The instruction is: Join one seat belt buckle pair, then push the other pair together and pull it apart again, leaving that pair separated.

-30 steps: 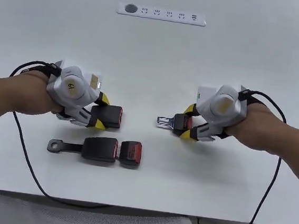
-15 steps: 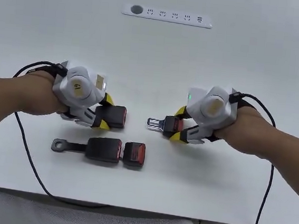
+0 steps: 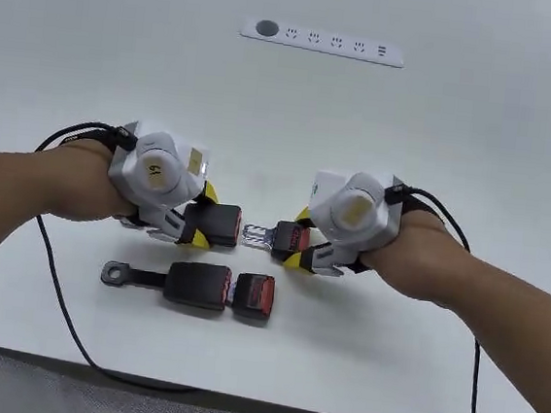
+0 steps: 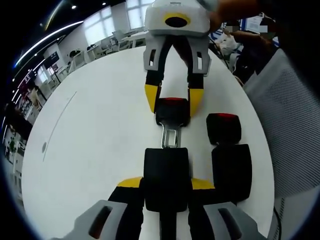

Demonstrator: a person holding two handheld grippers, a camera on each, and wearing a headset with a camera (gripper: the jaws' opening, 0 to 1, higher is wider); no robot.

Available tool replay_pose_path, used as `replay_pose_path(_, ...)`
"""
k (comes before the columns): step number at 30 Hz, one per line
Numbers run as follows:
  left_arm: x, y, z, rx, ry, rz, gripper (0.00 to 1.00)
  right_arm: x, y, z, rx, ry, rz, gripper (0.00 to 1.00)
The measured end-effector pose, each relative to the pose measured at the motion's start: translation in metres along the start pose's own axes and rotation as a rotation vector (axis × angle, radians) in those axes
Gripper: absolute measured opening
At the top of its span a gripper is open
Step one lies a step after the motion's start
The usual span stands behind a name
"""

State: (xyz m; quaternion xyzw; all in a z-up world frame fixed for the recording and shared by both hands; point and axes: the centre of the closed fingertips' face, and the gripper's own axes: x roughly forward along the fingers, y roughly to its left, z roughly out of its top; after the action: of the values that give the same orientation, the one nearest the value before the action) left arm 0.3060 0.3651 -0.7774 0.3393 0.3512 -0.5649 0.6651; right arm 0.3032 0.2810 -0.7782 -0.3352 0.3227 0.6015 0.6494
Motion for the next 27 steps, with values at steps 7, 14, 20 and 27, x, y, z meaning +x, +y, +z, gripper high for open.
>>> replay_pose_path(7,0.001,0.001,-0.002,0.003,-0.003,-0.007,0.34,0.002,-0.002,0.003,-0.017,0.008,-0.005,0.31)
replay_pose_path(14,0.001,0.000,-0.001,0.007,-0.010,-0.008,0.34,0.004,-0.004,0.003,-0.036,0.009,0.000,0.31)
replay_pose_path(20,0.001,0.000,-0.001,0.008,-0.008,-0.013,0.34,0.005,-0.006,0.002,-0.048,0.008,0.002,0.31)
replay_pose_path(27,0.000,-0.001,0.001,0.006,-0.015,-0.012,0.34,0.007,-0.003,0.010,-0.051,-0.010,0.005,0.31)
